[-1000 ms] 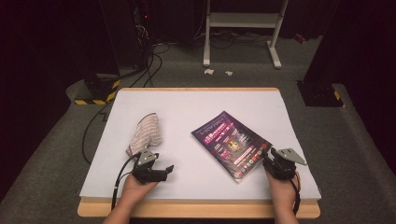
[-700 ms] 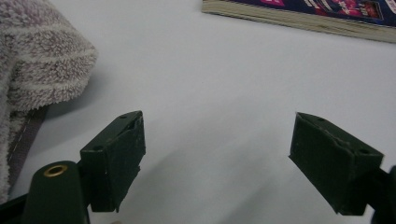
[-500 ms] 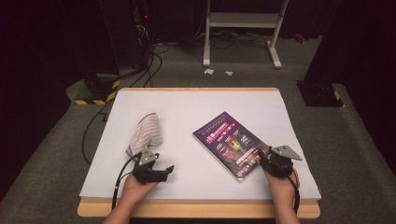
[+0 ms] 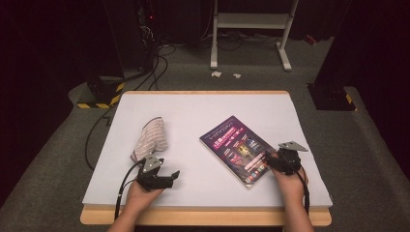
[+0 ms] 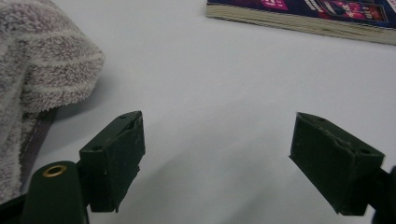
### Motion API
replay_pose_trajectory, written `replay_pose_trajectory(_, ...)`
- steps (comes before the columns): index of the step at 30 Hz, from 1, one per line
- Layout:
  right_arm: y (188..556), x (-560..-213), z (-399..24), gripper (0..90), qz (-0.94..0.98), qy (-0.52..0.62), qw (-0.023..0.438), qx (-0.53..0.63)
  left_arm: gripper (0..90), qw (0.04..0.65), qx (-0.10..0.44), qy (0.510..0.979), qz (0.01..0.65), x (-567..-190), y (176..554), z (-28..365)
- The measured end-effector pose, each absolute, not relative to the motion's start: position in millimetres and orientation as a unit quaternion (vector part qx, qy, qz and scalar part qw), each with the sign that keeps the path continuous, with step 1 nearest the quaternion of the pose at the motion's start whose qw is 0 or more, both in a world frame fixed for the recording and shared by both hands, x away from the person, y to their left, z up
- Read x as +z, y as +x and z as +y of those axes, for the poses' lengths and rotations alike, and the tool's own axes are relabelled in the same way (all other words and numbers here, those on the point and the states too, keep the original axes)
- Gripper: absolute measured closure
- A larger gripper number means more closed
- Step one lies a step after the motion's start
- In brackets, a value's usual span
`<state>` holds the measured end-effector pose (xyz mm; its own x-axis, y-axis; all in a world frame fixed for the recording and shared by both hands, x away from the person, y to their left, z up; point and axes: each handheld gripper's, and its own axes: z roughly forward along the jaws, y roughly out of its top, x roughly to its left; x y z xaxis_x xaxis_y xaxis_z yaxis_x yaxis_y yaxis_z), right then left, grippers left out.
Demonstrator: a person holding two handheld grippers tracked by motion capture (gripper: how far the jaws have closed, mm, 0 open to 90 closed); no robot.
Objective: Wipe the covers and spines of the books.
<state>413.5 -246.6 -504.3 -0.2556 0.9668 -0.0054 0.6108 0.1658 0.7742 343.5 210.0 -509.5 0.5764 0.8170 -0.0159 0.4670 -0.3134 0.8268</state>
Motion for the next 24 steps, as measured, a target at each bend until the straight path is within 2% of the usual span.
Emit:
replay_pose_trajectory(2, 417.8, -504.2, -248.1, 35.4, 0.716, 0.556, 0.255, 0.336, 18.1, 0.417, 0.211, 0.784, 0.408, -509.5, 343.1, 209.3)
replay_pose_trajectory(5, 420.7, -504.8, -250.6, 36.5, 0.714, 0.563, 0.235, 0.344, 18.1, 0.416, 0.21, 0.784, 0.409, -509.5, 343.5, 209.3)
replay_pose_trajectory(14, 414.4, -503.4, -240.5, 40.0, 0.725, 0.548, 0.247, 0.335, 18.0, 0.412, 0.229, 0.789, 0.394, -506.8, 339.3, 206.4)
replay_pose_trajectory(24, 397.0, -504.5, -214.6, 44.0, 0.747, 0.519, 0.218, 0.353, 17.9, 0.435, 0.233, 0.775, 0.395, -499.7, 338.1, 204.6)
